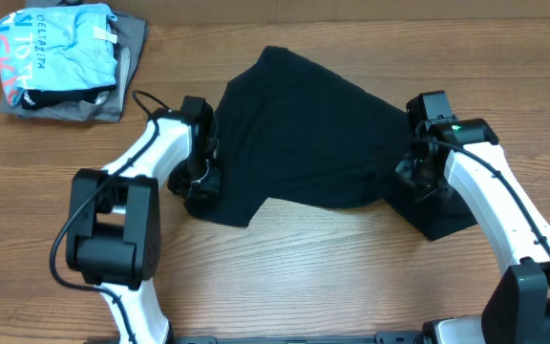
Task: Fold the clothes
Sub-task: 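Reach the left gripper to the T-shirt's left edge and grasp it, then lift the T-shirt with both grippers and stretch it apart in the air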
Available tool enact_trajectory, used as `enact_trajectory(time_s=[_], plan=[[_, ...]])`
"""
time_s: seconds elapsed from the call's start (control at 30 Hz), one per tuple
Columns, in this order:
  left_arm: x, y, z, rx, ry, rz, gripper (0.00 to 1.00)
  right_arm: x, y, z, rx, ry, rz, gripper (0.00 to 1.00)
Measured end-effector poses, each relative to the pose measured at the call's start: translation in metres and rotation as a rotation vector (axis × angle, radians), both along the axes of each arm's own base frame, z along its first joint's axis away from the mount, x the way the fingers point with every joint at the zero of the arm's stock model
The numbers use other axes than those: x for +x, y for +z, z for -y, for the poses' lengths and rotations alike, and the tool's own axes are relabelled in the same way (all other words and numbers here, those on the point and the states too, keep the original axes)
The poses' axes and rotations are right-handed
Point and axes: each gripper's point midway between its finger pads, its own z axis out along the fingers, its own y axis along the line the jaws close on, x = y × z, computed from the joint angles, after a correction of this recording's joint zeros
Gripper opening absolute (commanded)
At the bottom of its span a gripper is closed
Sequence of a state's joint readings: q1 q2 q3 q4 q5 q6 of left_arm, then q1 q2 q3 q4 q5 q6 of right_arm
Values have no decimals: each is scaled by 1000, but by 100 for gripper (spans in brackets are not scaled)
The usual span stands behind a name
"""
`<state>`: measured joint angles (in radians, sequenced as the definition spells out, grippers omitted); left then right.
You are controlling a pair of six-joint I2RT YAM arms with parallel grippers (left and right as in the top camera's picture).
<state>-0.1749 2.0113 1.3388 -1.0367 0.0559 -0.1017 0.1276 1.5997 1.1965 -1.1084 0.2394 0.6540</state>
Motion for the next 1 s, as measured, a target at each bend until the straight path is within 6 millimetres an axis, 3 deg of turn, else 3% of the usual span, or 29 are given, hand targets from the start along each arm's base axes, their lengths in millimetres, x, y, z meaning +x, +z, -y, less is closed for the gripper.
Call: enact_trajectory(time_s=[0.07,0.13,0.3,0.53,0.67,0.87,1.0], plan=[[8,15,1,-3,3,-5,4,0,0,0,0,0,0,4],[29,38,4,-12,6,45,4,0,0,0,0,1,0,4],[87,118,14,-55,6,268,4,0,0,0,0,0,2,4],[106,224,14,-79,4,510,4,1,2,0,2,0,12,4],[105,275,10,-77,8,632,4,4,20,-1,10,6,58,4],[92,349,-7,-25,36,822,4,25,116,-4,29,65,336,4],[68,402,-18,-15,60,966,4,22,189,-4,30,105,532,4]])
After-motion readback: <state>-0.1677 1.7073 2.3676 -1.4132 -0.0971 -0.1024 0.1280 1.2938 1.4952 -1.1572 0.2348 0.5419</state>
